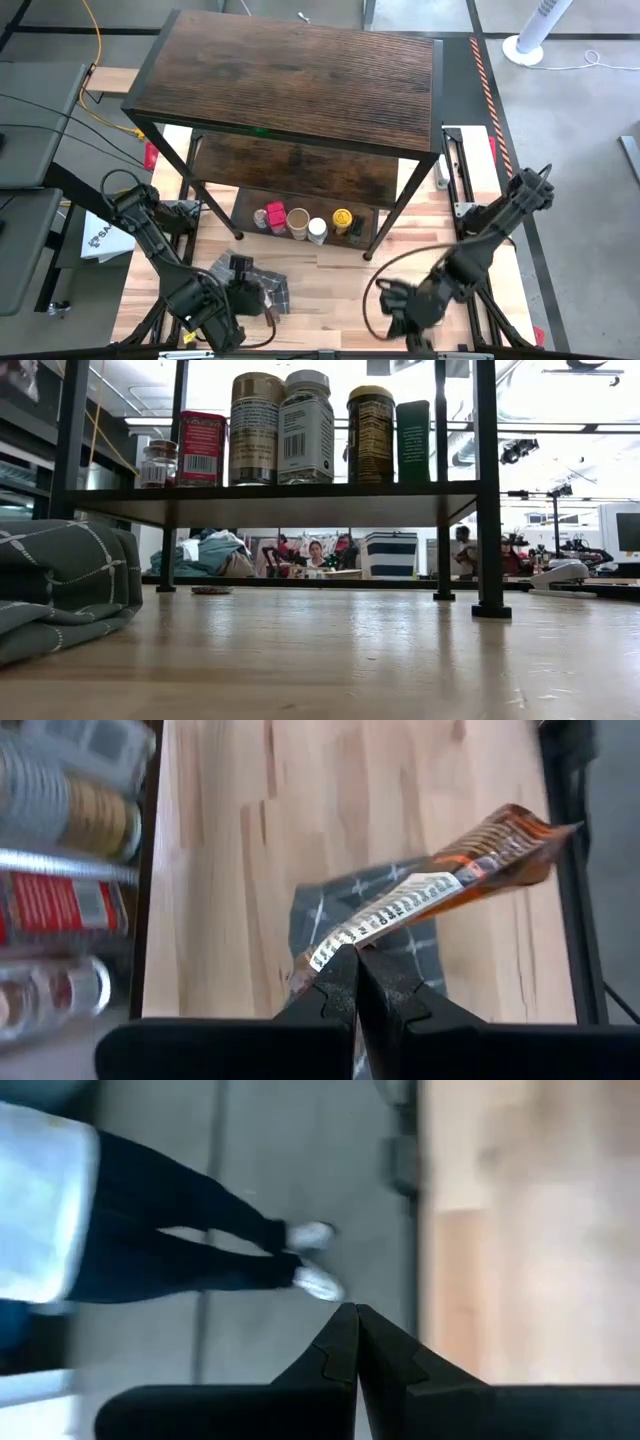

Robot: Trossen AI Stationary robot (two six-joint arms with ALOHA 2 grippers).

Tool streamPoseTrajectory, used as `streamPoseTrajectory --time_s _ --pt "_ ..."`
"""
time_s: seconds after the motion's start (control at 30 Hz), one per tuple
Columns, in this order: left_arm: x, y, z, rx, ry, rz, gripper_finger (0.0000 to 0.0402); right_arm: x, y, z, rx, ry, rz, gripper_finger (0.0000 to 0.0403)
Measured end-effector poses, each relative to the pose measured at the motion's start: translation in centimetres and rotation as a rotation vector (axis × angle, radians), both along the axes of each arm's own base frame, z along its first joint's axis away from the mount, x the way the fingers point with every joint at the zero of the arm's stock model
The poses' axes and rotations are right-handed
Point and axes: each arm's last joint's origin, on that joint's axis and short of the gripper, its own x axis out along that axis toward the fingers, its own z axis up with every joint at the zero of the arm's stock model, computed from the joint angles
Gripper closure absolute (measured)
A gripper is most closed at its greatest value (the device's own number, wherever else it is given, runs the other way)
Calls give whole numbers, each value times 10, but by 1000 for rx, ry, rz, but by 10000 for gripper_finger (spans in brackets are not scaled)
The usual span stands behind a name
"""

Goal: Shelf spices
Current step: Put the orange seasoning pack on the shelf

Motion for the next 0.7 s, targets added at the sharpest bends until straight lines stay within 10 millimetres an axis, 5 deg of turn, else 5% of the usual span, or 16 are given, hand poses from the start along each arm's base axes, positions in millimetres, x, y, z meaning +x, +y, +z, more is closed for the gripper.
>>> streamPoseTrajectory --time_s 0.13,0.27,0.43,0.7 --pt "-2 -12 3 -6 -102 -47 401 18 27 -17 66 -62 -105 403" --pt "-5 -23 11 -39 -227 -74 401 38 34 -44 13 -112 -413 403" --pt "-6 -32 17 -51 -359 -71 401 66 28 -91 -49 -71 -742 403" --pt "-6 -31 21 -37 -417 -45 401 105 -3 -145 -103 -6 -1005 403"
